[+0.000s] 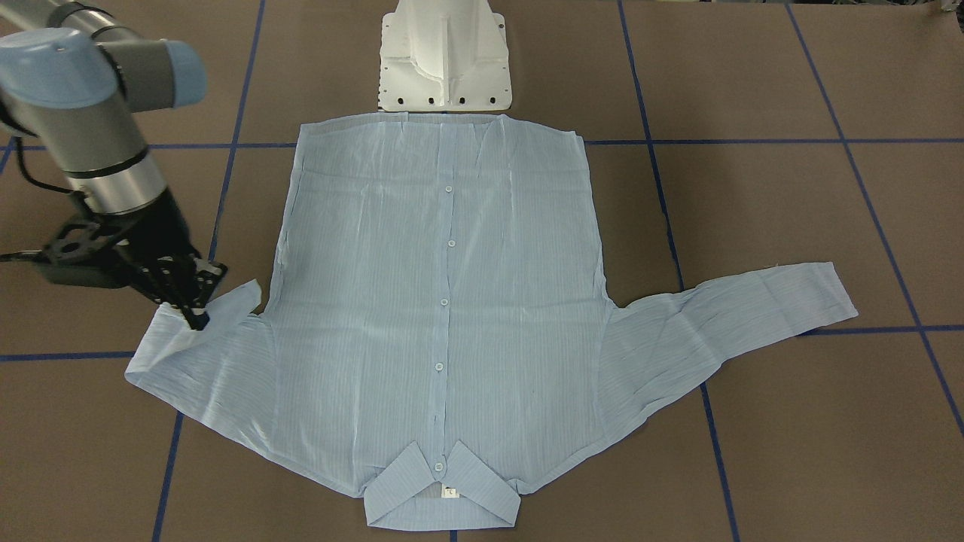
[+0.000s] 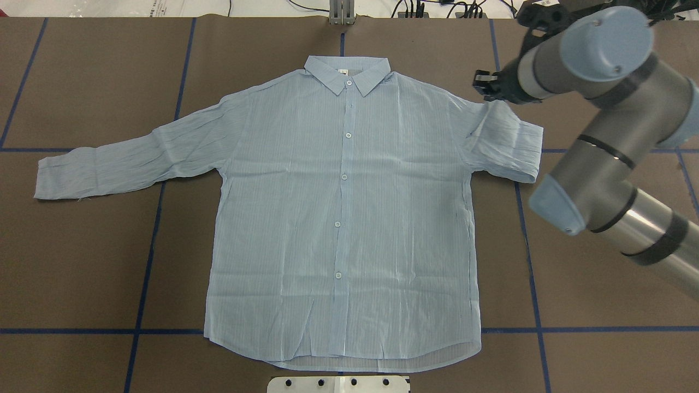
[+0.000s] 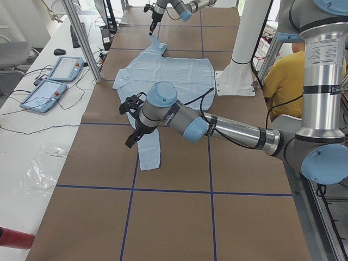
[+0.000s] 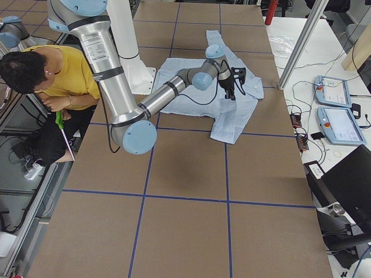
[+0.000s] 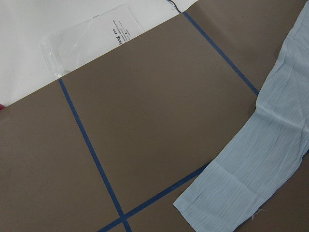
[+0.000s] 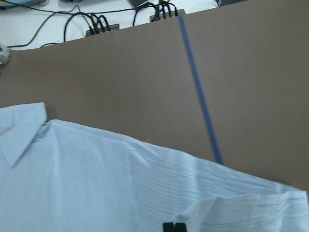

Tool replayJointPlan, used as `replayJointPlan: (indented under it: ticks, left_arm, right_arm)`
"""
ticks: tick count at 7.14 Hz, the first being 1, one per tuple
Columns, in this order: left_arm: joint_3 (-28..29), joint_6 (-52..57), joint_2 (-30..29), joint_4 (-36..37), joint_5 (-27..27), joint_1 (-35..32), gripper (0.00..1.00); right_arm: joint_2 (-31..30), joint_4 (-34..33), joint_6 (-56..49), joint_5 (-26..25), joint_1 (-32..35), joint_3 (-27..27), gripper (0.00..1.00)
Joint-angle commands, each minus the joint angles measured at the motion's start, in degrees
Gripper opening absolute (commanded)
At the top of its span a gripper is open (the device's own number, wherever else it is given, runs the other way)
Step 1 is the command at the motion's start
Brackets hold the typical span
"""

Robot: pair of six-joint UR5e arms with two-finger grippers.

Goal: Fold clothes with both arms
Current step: 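Grasp the sleeve cuff nearest the right gripper and fold it across the chest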

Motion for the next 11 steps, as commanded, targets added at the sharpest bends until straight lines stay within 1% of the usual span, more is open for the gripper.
replayJointPlan:
  ticks: [1,2,3,4,6,8,9,10,11]
  left_arm:
    - [0.1,0.0,0.1,0.0,0.0,0.0,1.00]
    - [0.1,0.0,0.3,0.0,0.0,0.0,1.00]
    - [0.1,0.0,0.3,0.0,0.0,0.0,1.00]
    - [0.1,0.0,0.3,0.0,0.0,0.0,1.00]
    - [0.1,0.0,0.3,0.0,0.0,0.0,1.00]
    - [0.1,0.0,0.4,0.0,0.0,0.0,1.00]
    - [0.1,0.0,0.4,0.0,0.0,0.0,1.00]
    - [0.2,0.0,0.4,0.0,0.0,0.0,1.00]
    - [0.2,-0.1,0.3,0.0,-0.1,0.0,1.00]
  right_arm:
    - [11.7,-3.5,7.6,-10.0,-7.1,-5.6,0.00]
    - [15.8,0.3,7.7,-16.2,-10.1,-11.7,0.00]
    - [18.8,12.4,7.7,-20.9,-12.9,-21.2,0.00]
    - [23.2,20.6,7.8,-23.9,-15.3,-31.3,0.00]
    - [26.4,20.7,10.4,-24.9,-18.6,-32.5,0.00]
    - [27.7,20.7,10.5,-27.6,-21.0,-33.4,0.00]
    - [27.8,20.9,11.4,-27.7,-21.3,-33.5,0.39]
    - [27.9,20.5,13.3,-27.3,-21.3,-33.6,0.99]
    - [28.4,15.3,13.3,-26.4,-21.2,-33.3,1.00]
